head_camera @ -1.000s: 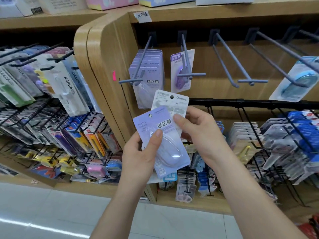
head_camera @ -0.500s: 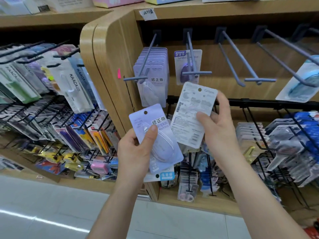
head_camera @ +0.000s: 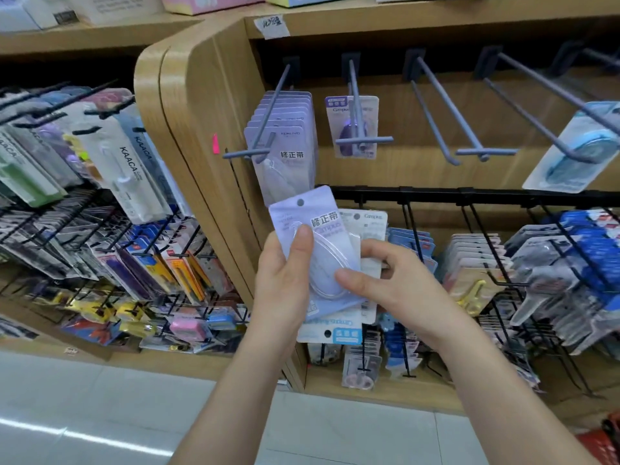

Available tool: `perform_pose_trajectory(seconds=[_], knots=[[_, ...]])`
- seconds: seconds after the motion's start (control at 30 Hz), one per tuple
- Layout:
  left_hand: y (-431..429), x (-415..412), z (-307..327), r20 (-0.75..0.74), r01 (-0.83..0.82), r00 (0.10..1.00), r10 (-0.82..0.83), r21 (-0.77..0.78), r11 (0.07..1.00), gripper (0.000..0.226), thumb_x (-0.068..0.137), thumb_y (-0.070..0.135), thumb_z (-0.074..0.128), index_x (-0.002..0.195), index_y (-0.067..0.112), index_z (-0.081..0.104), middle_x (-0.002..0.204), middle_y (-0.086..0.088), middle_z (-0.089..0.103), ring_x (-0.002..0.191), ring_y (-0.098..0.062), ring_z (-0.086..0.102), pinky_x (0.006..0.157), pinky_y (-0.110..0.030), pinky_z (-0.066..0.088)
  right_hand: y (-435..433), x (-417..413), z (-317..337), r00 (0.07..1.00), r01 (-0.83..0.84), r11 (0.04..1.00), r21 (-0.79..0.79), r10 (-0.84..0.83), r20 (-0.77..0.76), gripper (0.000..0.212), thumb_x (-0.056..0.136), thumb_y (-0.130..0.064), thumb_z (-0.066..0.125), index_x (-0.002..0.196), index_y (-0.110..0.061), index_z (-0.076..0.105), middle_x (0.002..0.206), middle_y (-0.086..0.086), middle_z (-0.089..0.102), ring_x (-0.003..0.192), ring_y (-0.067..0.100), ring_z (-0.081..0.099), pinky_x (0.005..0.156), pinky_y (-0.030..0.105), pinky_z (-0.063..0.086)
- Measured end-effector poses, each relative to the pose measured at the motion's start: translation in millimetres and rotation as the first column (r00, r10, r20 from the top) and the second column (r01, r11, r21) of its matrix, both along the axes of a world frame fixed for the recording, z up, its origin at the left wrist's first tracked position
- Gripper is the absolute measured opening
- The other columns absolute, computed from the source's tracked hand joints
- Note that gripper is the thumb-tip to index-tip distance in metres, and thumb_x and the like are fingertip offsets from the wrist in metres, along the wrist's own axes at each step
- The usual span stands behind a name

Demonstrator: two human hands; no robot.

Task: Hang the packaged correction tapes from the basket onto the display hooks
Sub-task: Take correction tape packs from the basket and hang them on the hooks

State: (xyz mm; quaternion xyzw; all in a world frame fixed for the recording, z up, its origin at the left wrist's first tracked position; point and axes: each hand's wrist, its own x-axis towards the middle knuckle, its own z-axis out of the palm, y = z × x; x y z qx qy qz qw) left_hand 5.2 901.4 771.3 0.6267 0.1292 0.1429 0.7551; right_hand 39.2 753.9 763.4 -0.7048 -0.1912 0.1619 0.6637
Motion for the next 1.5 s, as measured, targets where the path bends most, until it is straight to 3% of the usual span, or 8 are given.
perform_pose_trajectory(seconds=[0.2, 0.4, 0.5, 0.73, 1.0, 1.17, 1.3, 1.5], knots=[[-18, 13, 4, -0.001, -0.063, 0.998, 0.064, -0.102, 0.993, 0.022, 0.095, 0.029, 0.059, 0.099, 0.009, 0.070, 0.104, -0.020, 0.073, 0.100, -0.042, 0.068, 0.090, -0.063, 0.051, -11, -8, -9, 0.997, -0.036, 0.999, 0.009, 0.036, -0.070, 0.052, 0.066, -0.019, 0.085, 0.114, -0.028, 0.066, 0.110, -0.008, 0.075, 0.106, 0.014, 0.070, 0.097, 0.038, 0.055], [-10, 20, 12, 0.078, -0.094, 0.992, 0.097, -0.047, 0.994, 0.016, 0.101, 0.026, 0.054, 0.098, 0.015, 0.065, 0.096, -0.008, 0.072, 0.087, -0.024, 0.068, 0.079, -0.046, 0.054, -25, -2, -10, 0.998, -0.008, 1.000, -0.017, 0.006, -0.060, 0.045, 0.067, -0.023, 0.084, 0.110, -0.030, 0.069, 0.109, -0.009, 0.074, 0.100, 0.013, 0.072, 0.088, 0.038, 0.059], [10, 15, 18, 0.147, -0.116, 0.984, 0.101, 0.098, 0.988, 0.012, 0.096, 0.025, 0.059, 0.099, 0.017, 0.069, 0.098, -0.002, 0.075, 0.087, -0.019, 0.070, 0.073, -0.037, 0.057, -27, 2, -13, 0.997, 0.050, 0.996, -0.076, -0.054, -0.052, 0.039, 0.076, -0.016, 0.083, 0.109, -0.033, 0.069, 0.108, -0.009, 0.073, 0.098, 0.012, 0.071, 0.082, 0.039, 0.061], [40, -2, 27, 0.236, -0.188, 0.961, 0.147, 0.159, 0.969, 0.024, 0.080, 0.029, 0.066, 0.101, 0.018, 0.070, 0.093, 0.004, 0.078, 0.085, -0.015, 0.074, 0.069, -0.030, 0.059, -16, 7, -16, 0.998, 0.042, 0.997, -0.072, -0.045, -0.037, 0.045, 0.078, -0.022, 0.083, 0.118, -0.034, 0.067, 0.118, -0.010, 0.069, 0.112, 0.012, 0.064, 0.094, 0.045, 0.056], [47, 4, 34, 0.164, -0.185, 0.974, 0.157, 0.172, 0.968, 0.013, 0.094, 0.017, 0.062, 0.105, 0.018, 0.069, 0.094, 0.007, 0.077, 0.085, -0.011, 0.074, 0.066, -0.023, 0.057, -3, 6, -11, 0.998, 0.001, 1.000, -0.007, -0.001, -0.058, 0.044, 0.081, -0.016, 0.081, 0.119, -0.031, 0.066, 0.119, -0.004, 0.070, 0.108, 0.018, 0.069, 0.090, 0.048, 0.058], [52, 5, 34, 0.165, -0.255, 0.959, 0.229, 0.158, 0.954, 0.016, 0.093, 0.023, 0.065, 0.102, 0.011, 0.070, 0.086, 0.004, 0.078, 0.078, -0.011, 0.074, 0.062, -0.024, 0.056, -2, -2, 0, 0.999, -0.010, 0.995, 0.102, 0.015, -0.046, 0.045, 0.073, -0.021, 0.077, 0.117, -0.023, 0.066, 0.110, -0.002, 0.075, 0.100, 0.018, 0.072, 0.079, 0.033, 0.061], [51, 9, 32, 0.141, -0.268, 0.959, 0.246, 0.168, 0.949, 0.016, 0.092, 0.028, 0.065, 0.094, 0.012, 0.067, 0.075, 0.006, 0.076, 0.066, -0.008, 0.071, 0.055, -0.023, 0.054, 0, -5, 5, 1.000, -0.024, 0.990, 0.141, 0.025, -0.007, 0.044, 0.073, -0.022, 0.076, 0.116, -0.024, 0.067, 0.111, -0.001, 0.074, 0.103, 0.018, 0.071, 0.083, 0.034, 0.060], [58, -3, 8, -0.038, -0.040, 0.998, 0.044, 0.100, 0.994, 0.023, 0.089, 0.024, 0.067, 0.111, 0.019, 0.064, 0.102, 0.002, 0.076, 0.095, -0.018, 0.072, 0.078, -0.032, 0.055, 9, -6, 3, 0.999, 0.038, 0.992, 0.122, -0.038, -0.003, 0.043, 0.072, -0.028, 0.078, 0.114, -0.029, 0.068, 0.115, -0.001, 0.072, 0.109, 0.020, 0.068, 0.088, 0.046, 0.059]])
